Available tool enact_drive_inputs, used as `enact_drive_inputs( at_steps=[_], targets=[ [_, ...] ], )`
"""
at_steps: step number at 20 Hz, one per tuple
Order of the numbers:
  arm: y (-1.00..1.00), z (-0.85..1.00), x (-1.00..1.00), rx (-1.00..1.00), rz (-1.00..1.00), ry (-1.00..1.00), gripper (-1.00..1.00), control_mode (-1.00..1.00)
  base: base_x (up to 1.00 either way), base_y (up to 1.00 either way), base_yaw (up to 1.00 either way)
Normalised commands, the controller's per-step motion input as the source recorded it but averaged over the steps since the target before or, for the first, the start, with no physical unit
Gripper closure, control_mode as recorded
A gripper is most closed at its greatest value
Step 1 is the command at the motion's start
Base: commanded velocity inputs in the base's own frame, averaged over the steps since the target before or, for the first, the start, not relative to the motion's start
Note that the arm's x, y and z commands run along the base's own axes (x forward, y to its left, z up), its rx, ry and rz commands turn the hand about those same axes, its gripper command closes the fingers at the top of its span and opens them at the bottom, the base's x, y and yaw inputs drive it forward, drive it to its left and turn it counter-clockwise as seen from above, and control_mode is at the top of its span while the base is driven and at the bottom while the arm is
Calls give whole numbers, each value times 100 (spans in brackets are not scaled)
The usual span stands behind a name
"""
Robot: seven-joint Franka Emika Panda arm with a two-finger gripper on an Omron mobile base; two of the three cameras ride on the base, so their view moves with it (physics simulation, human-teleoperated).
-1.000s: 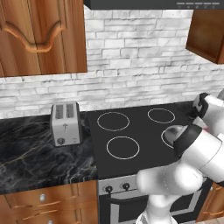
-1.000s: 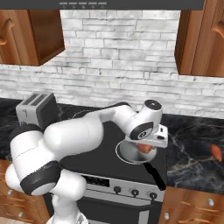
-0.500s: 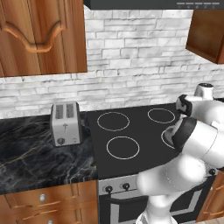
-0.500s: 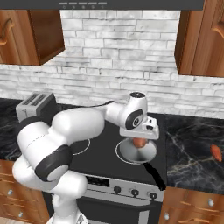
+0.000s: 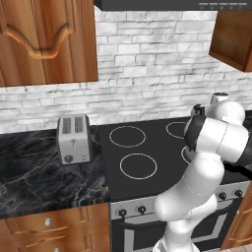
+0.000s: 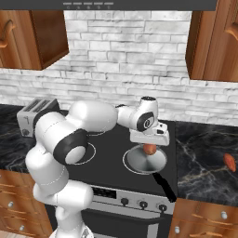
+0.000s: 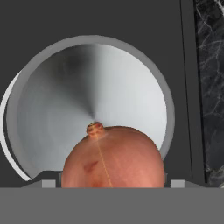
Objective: Put the onion and sweet potato in the pan. Then turn on the front right burner and set the heat to medium.
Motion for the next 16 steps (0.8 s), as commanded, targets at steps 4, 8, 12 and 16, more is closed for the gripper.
enact_drive_inputs(
  at_steps=[4,8,12,16],
  targets=[
    [-6,-22,10,12,-3,0,100,-100,0,0,0],
    [0,-18,6,8,-2,0,100,-100,0,0,0],
    [0,-26,2,0,-2,0,100,-100,0,0,0],
    [0,-24,0,0,-2,0,100,-100,0,0,0]
  ],
)
